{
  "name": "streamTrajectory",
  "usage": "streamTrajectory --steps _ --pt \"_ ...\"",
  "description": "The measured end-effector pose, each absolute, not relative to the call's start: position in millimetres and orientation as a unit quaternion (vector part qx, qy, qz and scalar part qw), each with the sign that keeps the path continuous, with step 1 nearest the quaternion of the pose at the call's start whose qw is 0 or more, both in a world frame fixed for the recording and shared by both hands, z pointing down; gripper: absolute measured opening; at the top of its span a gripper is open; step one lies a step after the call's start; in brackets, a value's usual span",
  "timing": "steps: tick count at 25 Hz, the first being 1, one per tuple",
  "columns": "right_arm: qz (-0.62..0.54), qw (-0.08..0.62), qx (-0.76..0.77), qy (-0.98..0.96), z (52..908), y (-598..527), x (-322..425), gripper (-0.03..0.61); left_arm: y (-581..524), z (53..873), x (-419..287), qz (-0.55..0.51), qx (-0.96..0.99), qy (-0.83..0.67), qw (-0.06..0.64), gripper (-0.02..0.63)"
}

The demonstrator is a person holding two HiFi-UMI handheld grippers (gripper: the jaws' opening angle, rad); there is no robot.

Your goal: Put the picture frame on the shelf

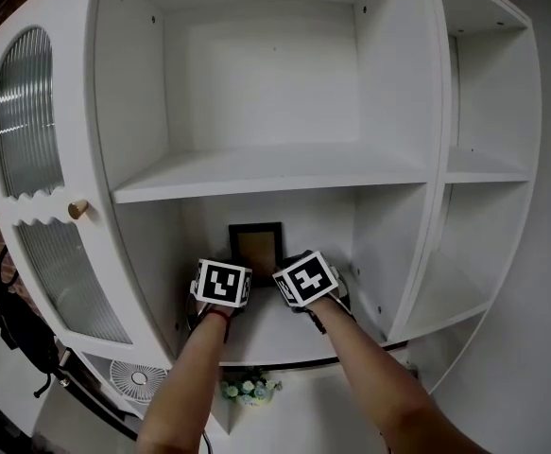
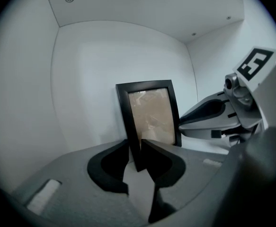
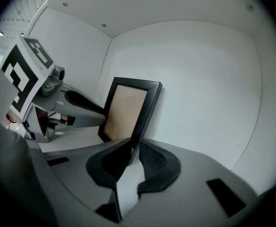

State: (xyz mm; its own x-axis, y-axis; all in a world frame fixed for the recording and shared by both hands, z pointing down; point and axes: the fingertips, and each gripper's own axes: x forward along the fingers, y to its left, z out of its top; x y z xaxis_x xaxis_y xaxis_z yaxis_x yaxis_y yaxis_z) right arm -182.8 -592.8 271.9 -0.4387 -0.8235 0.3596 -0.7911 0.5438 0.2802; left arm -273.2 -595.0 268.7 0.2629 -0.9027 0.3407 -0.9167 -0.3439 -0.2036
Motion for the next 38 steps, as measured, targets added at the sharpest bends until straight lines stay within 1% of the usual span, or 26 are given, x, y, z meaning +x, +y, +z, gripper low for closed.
streamTrajectory --steps 4,16,25,33,38 --pt "-0.016 0.226 0.472 -0.852 271.6 -590.6 -182.4 0.063 -592.3 268.3 -273.3 0.208 0.794 -0.571 0.027 0.084" --pt "0.039 0.237 0.434 -0.868 270.2 -579.0 -183.9 0.057 -583.5 263.9 -275.3 0.193 0.806 -0.555 0.071 0.083" --pt "0.030 0.222 0.450 -0.865 272.0 -582.9 -183.9 0.058 -586.3 268.7 -276.9 0.180 0.804 -0.564 0.059 0.083" --pt "0.044 0.203 0.451 -0.868 272.2 -584.6 -184.8 0.058 -586.8 269.1 -274.9 0.162 0.813 -0.557 0.053 0.084" --pt "0.047 0.194 0.447 -0.872 272.0 -584.5 -185.9 0.071 -584.2 264.9 -275.4 0.145 0.817 -0.557 0.048 0.086"
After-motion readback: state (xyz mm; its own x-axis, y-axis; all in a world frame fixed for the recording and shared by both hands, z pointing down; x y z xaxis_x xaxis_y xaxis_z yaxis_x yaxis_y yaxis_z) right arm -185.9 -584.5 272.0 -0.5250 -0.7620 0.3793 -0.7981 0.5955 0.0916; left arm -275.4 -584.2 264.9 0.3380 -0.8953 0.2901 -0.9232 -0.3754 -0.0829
